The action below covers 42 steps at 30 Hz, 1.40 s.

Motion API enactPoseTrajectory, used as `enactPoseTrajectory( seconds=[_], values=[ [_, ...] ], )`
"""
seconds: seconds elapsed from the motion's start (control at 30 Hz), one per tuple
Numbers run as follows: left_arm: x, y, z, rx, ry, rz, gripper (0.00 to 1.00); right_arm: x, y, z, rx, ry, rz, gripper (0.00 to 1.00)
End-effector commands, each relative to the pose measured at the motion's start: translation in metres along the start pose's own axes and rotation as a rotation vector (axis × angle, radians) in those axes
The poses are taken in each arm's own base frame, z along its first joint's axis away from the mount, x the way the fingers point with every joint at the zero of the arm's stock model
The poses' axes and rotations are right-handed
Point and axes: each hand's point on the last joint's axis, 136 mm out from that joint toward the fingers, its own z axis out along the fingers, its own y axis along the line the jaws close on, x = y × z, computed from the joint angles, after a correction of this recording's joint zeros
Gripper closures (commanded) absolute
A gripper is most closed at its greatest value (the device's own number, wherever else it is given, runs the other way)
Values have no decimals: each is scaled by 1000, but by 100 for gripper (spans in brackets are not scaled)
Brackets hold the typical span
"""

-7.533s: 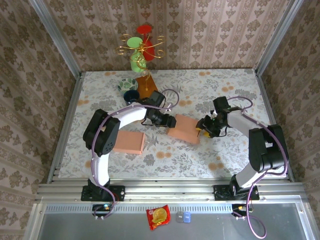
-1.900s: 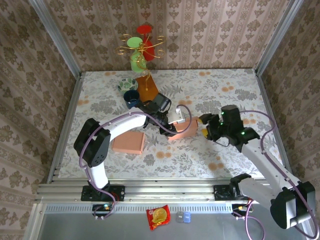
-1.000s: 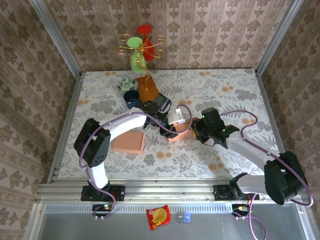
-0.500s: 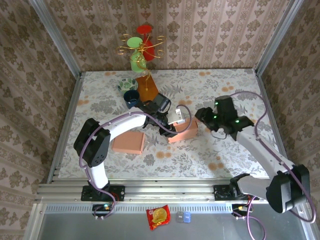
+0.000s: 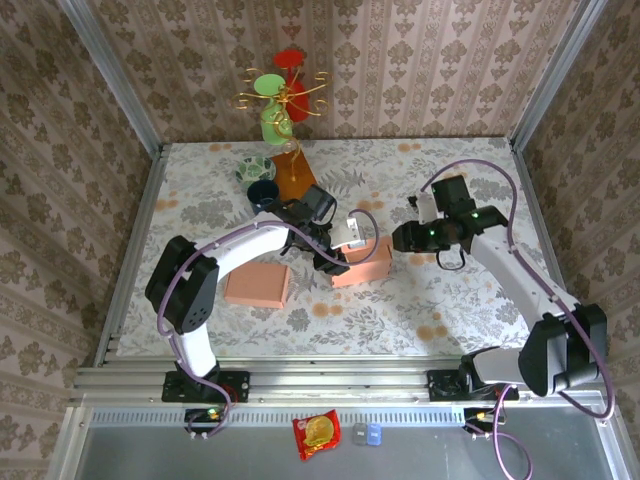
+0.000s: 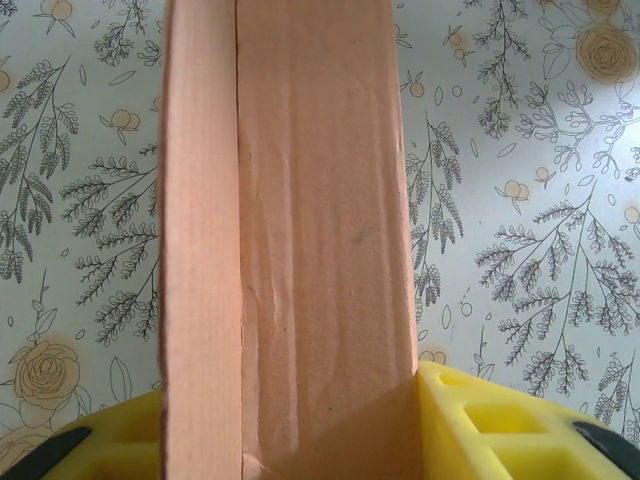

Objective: Fold the paper box

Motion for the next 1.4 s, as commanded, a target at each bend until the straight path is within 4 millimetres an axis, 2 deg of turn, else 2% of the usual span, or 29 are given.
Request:
enactPoseTrajectory(
  seconds=[0.0,0.1,0.3,0.47,0.97,1.1,1.2,1.27,1.37],
  values=[
    [-4,-10,-10,32,-10,21,57,-3,-3,4,44,34,-103,54],
    [-3,-10,-10,33,-4,23,57,-4,-9,16,61,79,-124,54],
    [-2,-9,-8,33,-1,18,57,-12,-6,25,61,97,-165,55],
    [-3,-8,-8,33,-2,17,57,-13,-1,30,48,105,-171,65],
    [-3,-5,-6,29,3,10,57,-9,-3,30,114,110,-198,85],
    [-3,-4,-6,25,3,8,57,-8,-6,32,159,120,-208,88],
    [-3,-3,-6,23,6,0,58,-7,-9,32,198,110,-209,94],
    [-2,0,-6,14,6,-13,58,-8,-8,30,221,90,-196,99],
    [-3,6,-7,-3,-3,-43,60,-8,-7,27,237,60,-158,100]
  ],
)
